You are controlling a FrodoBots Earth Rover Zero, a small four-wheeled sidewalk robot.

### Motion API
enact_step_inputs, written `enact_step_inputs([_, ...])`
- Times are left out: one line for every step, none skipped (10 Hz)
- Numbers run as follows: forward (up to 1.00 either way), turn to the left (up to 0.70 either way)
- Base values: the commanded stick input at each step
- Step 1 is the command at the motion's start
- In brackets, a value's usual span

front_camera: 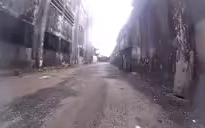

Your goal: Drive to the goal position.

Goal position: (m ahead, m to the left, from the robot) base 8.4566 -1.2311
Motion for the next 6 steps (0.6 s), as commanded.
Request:
enact_step_inputs([0.70, 0.00])
enact_step_inputs([0.70, 0.00])
enact_step_inputs([0.70, 0.00])
enact_step_inputs([0.70, 0.00])
enact_step_inputs([0.70, 0.00])
enact_step_inputs([0.70, 0.00])
